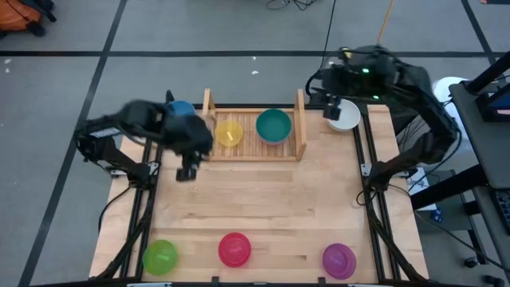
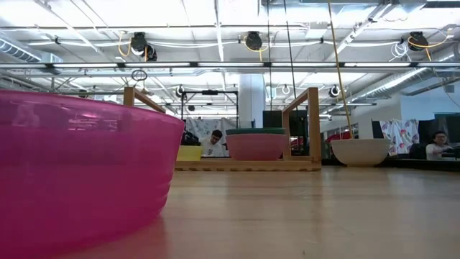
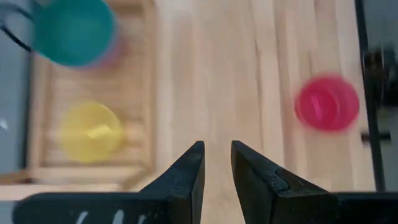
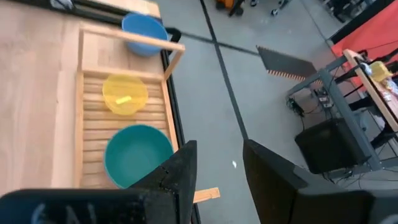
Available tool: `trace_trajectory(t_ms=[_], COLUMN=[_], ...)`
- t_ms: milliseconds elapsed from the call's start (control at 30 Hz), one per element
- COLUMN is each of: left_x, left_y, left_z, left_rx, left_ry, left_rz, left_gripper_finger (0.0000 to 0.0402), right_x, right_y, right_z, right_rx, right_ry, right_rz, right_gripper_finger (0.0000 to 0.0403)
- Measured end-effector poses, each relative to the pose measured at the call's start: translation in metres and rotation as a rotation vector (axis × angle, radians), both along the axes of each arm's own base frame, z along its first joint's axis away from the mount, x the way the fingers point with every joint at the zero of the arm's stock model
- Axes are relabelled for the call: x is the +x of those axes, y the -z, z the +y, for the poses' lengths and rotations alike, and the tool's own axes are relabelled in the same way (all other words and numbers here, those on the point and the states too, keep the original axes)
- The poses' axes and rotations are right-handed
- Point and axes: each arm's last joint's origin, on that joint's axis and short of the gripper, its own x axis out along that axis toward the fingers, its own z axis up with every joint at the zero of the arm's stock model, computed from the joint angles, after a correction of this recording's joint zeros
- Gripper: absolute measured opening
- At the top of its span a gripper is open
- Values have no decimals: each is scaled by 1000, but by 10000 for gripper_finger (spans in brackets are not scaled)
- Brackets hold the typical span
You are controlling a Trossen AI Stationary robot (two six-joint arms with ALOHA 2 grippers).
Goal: Place and stack bowls onto a shelf
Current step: Stack the red bowl onto the yellow bowl
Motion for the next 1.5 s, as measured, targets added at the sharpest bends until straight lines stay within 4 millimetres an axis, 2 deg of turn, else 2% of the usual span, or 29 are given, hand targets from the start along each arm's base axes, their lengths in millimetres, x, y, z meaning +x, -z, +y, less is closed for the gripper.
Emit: trace_trajectory(t_ms=[133,333,500,633,867,1033,1200,1367,1500], left_x=[16,45,48,47,42,34,36,40,42], left_y=[40,88,129,153,178,195,215,237,241], left_z=[-22,-50,-72,-95,-137,-159,-174,-183,-183], left_rx=[-60,-248,-347,-472,-704,-636,-594,-544,-505], left_ry=[-6,-128,-271,-411,-544,-608,-629,-642,-643], left_rz=[96,21,64,71,-16,-25,4,47,17], left_gripper_finger=[86,86,86,86,86,85,85,85,85], right_x=[-16,-24,-25,-26,-28,-28,-28,-28,-28], right_y=[-7,-11,-11,-8,-6,-6,-6,-6,-6], right_z=[10,15,15,16,16,16,16,16,16], right_rx=[-2,-10,-11,-3,-16,-32,-34,-34,-41], right_ry=[-12,-20,-22,-23,-39,-51,-53,-53,-59], right_rz=[-36,-57,-50,-21,16,27,28,29,34], right_gripper_finger=[125,125,125,125,125,125,125,125,125])
